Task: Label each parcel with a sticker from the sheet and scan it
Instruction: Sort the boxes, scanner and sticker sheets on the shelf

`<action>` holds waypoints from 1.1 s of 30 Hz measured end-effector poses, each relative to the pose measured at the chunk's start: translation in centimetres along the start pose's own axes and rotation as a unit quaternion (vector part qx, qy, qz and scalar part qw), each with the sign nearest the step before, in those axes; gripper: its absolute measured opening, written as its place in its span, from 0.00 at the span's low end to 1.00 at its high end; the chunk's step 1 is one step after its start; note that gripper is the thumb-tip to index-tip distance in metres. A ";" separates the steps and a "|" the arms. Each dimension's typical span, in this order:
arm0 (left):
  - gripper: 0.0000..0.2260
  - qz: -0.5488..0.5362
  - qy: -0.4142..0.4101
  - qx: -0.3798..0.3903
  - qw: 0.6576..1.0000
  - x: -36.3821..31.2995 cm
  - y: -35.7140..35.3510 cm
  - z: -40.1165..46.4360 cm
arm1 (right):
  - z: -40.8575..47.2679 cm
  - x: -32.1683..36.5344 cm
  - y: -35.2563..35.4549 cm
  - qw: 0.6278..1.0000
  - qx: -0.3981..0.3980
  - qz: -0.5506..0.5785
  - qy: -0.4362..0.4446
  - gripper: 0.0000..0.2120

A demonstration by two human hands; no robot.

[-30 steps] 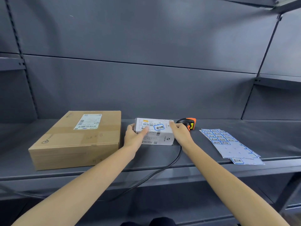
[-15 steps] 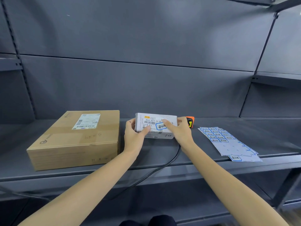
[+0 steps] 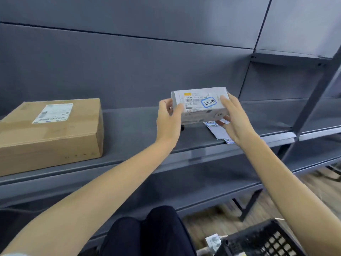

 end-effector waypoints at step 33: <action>0.25 0.454 -0.068 0.522 0.719 31.5 -10.6 -26.9 | -18.2 -49.0 31.3 0.833 -0.284 -0.158 -0.448 0.23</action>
Point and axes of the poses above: each hand's wrist, its own z-axis towards the middle knuckle, its own y-axis out of the back of the hand, x = y × z, the point moved 3 cm from there along z, towards the middle knuckle, and after that the axes turned 12 degrees about -y, right-handed, at the moved point
